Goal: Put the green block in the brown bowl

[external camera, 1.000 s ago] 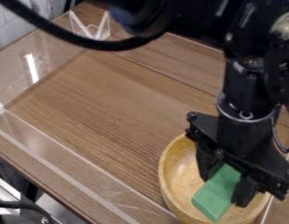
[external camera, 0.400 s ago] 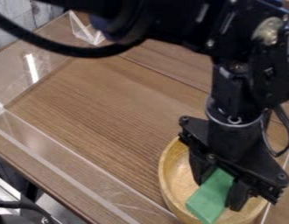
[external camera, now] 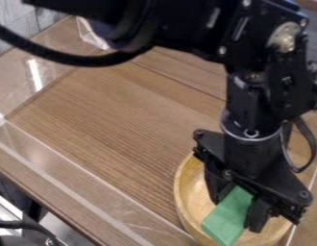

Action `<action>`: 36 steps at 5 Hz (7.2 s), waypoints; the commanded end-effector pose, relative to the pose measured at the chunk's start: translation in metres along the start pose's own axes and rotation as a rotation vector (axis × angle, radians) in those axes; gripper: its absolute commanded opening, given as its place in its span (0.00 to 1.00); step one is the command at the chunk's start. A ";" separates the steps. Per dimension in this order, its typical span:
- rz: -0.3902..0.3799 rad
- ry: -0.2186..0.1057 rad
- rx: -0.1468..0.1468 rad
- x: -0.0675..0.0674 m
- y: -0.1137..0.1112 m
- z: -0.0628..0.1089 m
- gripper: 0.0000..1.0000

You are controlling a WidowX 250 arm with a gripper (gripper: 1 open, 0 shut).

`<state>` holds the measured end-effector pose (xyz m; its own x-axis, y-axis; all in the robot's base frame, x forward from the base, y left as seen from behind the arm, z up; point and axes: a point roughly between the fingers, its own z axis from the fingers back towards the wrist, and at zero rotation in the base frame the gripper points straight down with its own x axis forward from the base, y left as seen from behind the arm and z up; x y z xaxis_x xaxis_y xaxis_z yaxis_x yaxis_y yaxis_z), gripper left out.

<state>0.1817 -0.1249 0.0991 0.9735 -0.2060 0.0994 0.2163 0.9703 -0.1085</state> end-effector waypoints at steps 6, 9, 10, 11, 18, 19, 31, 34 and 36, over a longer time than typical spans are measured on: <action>0.010 -0.077 -0.045 0.021 0.026 0.014 1.00; 0.056 -0.140 -0.043 0.047 0.069 0.062 1.00; 0.045 -0.146 -0.040 0.053 0.069 0.051 1.00; 0.037 -0.143 -0.041 0.053 0.068 0.044 1.00; -0.025 -0.145 -0.042 0.063 0.055 -0.025 1.00; -0.025 -0.143 -0.043 0.063 0.056 -0.030 1.00; 0.032 -0.081 -0.053 0.058 0.078 -0.040 0.00; 0.055 -0.081 -0.061 0.062 0.083 -0.028 0.00; 0.066 -0.087 -0.064 0.066 0.088 -0.022 1.00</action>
<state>0.2548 -0.0565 0.0566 0.9867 -0.1260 0.1030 0.1434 0.9724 -0.1838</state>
